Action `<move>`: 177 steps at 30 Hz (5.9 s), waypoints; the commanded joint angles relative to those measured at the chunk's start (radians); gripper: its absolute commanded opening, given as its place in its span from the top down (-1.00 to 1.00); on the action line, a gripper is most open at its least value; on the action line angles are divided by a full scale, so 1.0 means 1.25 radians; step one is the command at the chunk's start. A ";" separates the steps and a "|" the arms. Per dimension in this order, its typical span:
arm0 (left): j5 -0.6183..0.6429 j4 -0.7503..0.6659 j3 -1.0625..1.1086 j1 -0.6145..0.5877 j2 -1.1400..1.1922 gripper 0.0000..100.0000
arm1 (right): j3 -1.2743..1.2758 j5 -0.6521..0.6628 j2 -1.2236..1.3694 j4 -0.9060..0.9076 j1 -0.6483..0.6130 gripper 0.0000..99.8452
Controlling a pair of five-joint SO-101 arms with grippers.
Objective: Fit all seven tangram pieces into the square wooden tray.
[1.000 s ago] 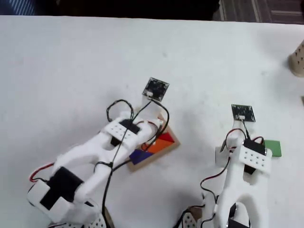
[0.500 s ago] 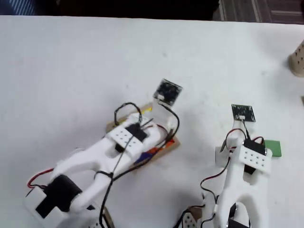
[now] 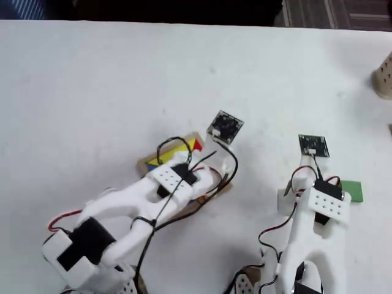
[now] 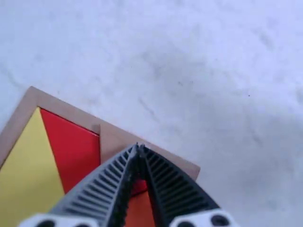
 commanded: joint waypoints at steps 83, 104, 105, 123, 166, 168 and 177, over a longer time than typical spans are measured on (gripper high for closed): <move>0.042 0.014 -0.097 -0.008 0.021 0.95 | 0.009 0.009 -0.025 -0.033 -0.001 0.95; 0.042 0.074 -0.093 -0.082 -0.063 0.95 | 0.009 0.009 -0.025 -0.033 -0.001 0.95; 0.042 0.074 -0.093 -0.071 -0.063 0.95 | 0.009 0.009 -0.025 -0.033 -0.001 0.95; 0.041 0.156 -0.191 -0.069 0.095 0.95 | 0.009 0.009 -0.025 -0.033 -0.001 0.95; -0.017 0.178 -0.015 -0.064 -0.051 0.96 | 0.016 0.041 -0.026 -0.034 -0.001 0.95; -0.017 0.173 0.007 -0.064 -0.072 0.95 | 0.016 0.041 -0.026 -0.034 -0.001 0.95; -0.017 0.172 0.033 -0.068 -0.118 0.95 | 0.016 0.041 -0.026 -0.034 -0.001 0.95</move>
